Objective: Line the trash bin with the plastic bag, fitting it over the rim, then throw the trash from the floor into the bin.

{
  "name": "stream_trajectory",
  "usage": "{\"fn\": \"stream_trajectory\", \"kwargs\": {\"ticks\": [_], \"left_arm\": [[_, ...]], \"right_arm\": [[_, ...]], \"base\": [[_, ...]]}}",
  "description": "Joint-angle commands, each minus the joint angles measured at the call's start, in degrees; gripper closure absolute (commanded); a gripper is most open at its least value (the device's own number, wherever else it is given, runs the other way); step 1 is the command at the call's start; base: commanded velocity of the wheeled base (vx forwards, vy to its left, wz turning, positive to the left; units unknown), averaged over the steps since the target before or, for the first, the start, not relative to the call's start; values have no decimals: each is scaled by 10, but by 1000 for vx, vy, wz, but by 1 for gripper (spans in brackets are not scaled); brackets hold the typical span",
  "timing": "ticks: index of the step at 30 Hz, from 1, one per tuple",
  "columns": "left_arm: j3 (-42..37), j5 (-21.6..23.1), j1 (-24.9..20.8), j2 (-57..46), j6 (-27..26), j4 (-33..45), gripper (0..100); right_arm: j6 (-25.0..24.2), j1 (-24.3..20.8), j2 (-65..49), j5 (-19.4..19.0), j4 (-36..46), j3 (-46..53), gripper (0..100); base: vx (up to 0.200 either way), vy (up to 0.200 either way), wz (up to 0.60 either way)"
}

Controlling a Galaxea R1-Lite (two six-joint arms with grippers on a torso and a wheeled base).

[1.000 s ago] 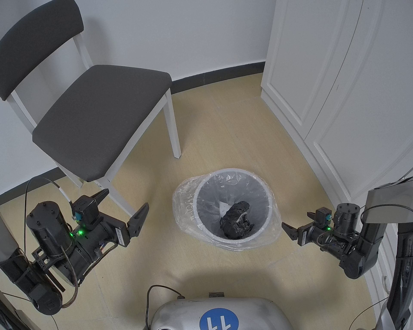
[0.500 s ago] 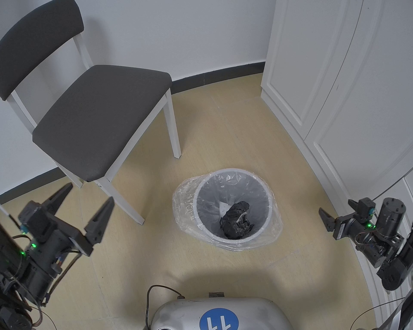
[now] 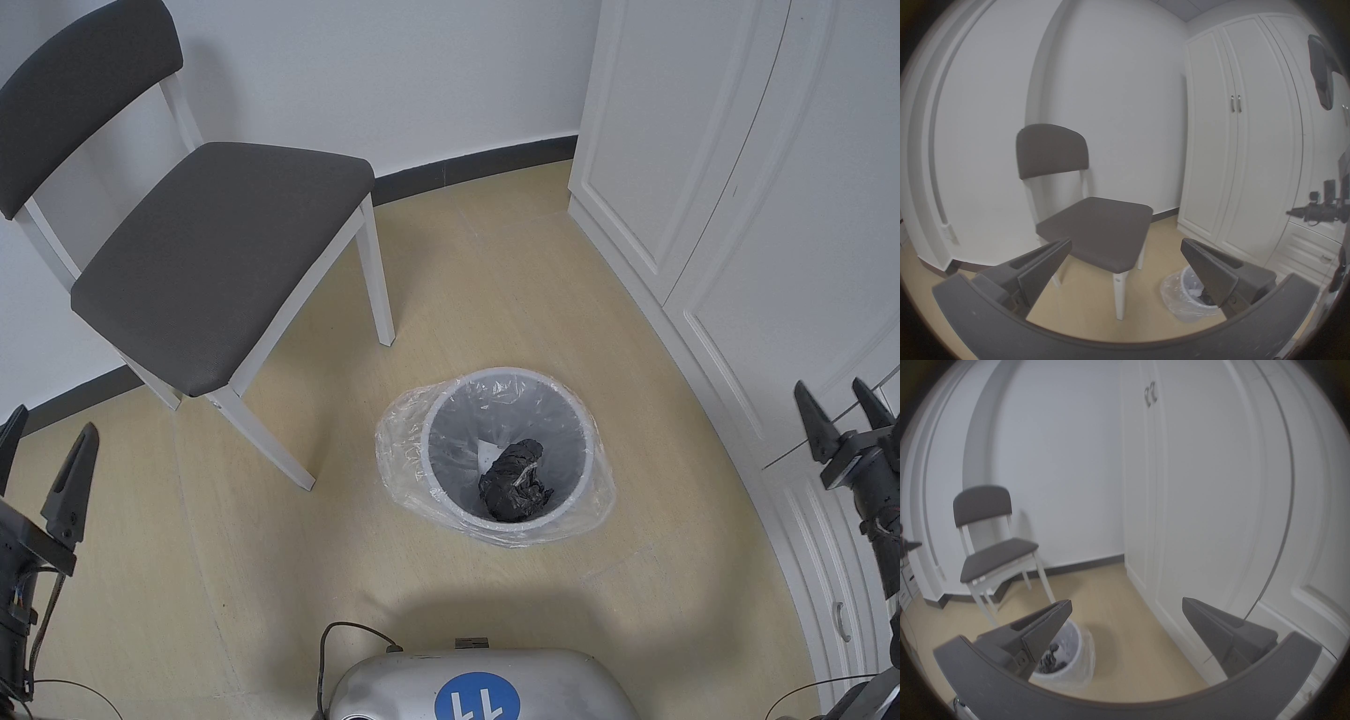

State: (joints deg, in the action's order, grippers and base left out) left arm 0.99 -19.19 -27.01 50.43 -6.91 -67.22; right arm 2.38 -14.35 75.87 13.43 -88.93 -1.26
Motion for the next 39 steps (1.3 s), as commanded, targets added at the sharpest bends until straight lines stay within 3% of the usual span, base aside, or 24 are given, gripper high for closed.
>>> {"fn": "stream_trajectory", "kwargs": {"ticks": [1,8,13,20,26,39], "left_arm": [[4,-15,58,-126,-7,74,0],[44,-15,113,-186,-10,139,0],[113,-12,173,-235,-11,224,0],[146,-10,182,-300,-9,318,0],[139,-10,199,-327,-7,327,0],[146,-11,221,-349,-5,327,0]], "right_arm": [[-11,1,-156,11,58,12,0],[-17,2,-282,12,169,12,0],[-16,9,-382,12,258,10,0],[-18,42,-479,6,336,12,0],[-18,49,-548,5,405,11,0],[-22,82,-627,5,463,9,0]], "base": [[0,0,0],[0,0,0],[0,0,0],[0,0,0],[0,0,0],[0,0,0]]}}
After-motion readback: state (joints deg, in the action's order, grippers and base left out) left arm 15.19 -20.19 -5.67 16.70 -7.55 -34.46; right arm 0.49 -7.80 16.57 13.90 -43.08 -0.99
